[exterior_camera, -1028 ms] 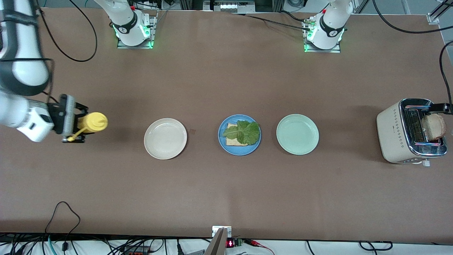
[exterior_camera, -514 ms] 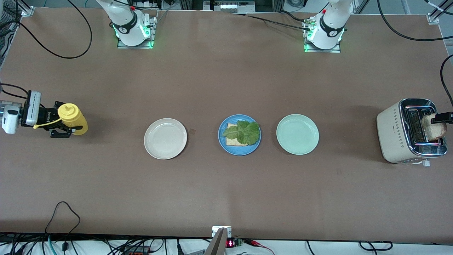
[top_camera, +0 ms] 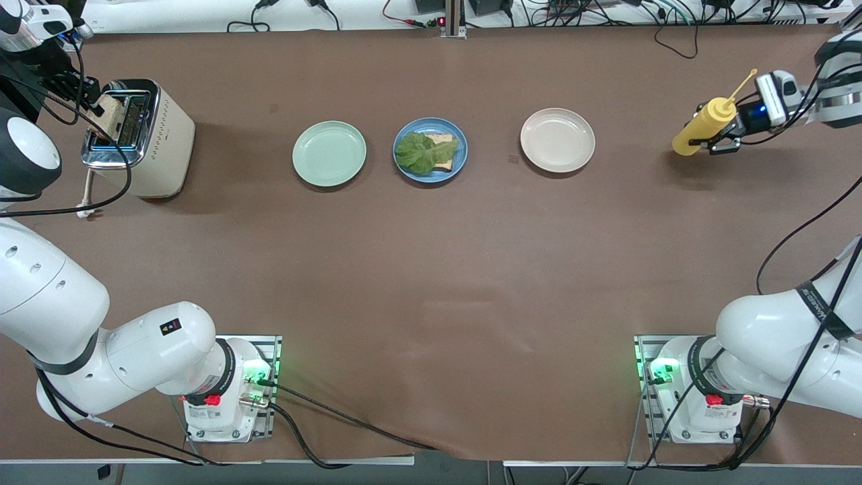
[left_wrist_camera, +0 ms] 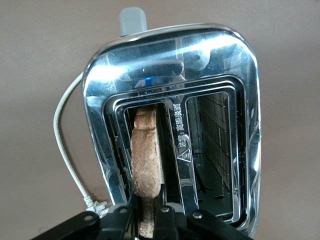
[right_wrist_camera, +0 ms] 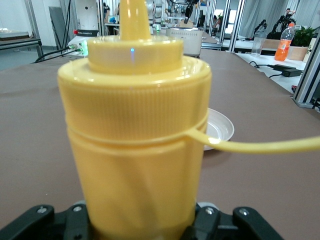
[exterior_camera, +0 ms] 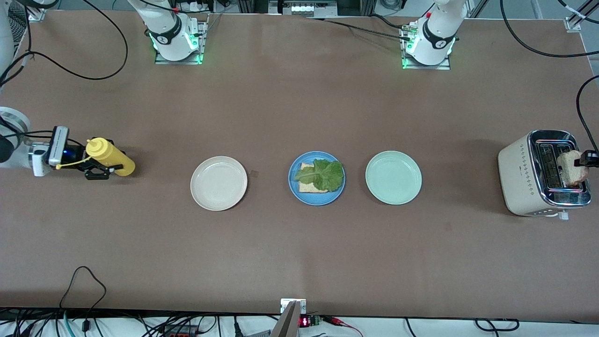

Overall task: Make sandwich in blue plate with both arms
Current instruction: 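Pull the second toast slice from the toaster with the left gripper, then place the toast slice on top of the lettuce with the left gripper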

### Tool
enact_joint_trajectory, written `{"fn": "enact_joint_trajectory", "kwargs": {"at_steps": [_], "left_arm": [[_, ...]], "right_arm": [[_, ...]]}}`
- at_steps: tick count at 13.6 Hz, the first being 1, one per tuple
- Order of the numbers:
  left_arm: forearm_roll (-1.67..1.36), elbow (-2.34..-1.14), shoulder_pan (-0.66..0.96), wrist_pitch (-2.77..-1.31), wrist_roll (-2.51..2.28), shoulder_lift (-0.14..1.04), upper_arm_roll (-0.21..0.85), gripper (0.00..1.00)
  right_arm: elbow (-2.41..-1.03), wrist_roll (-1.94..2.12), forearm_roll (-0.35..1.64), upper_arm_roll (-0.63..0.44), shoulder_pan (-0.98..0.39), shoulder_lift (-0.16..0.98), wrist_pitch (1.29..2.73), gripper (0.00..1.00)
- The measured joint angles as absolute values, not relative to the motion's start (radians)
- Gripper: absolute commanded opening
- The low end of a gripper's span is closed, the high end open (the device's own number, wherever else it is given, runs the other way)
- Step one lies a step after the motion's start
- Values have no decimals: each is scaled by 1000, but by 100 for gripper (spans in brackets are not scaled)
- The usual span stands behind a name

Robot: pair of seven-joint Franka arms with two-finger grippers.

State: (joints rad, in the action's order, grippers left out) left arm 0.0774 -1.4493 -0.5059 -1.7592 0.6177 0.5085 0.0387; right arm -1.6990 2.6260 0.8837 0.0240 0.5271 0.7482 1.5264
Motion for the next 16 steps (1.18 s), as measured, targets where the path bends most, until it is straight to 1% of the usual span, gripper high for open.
{"fn": "enact_joint_trajectory", "kwargs": {"at_steps": [1,3,4,6,7,9,11,14,15,16], "left_arm": [[77,-1437,-506,-1735,618,506,40,1],[77,-1404,-506,-1655,618,483,46,1],[77,-1384,-506,-1600,618,459,53,1],[77,-1345,-503,-1475,617,403,82,1],[77,-1325,-500,-1417,607,380,106,1],[76,-1292,-488,-1310,526,357,159,1],[72,-1282,-483,-1241,410,358,254,1],[64,-1288,-464,-1202,336,383,466,1],[62,-1291,-427,-1202,304,404,522,1],[58,-1293,-368,-1207,252,430,547,1]], "right_arm": [[-1697,2632,889,26,532,768,1526,0],[-1695,2635,897,26,538,793,1525,8],[-1693,2635,898,26,539,801,1525,22],[-1688,2635,898,27,539,808,1525,45],[-1688,2635,899,28,539,810,1525,59],[-1687,2632,902,28,540,815,1525,100],[-1687,2632,912,28,546,823,1523,100],[-1685,2632,928,29,565,832,1520,100],[-1681,2632,930,29,571,832,1520,100],[-1673,2632,931,29,578,832,1519,100]]}}
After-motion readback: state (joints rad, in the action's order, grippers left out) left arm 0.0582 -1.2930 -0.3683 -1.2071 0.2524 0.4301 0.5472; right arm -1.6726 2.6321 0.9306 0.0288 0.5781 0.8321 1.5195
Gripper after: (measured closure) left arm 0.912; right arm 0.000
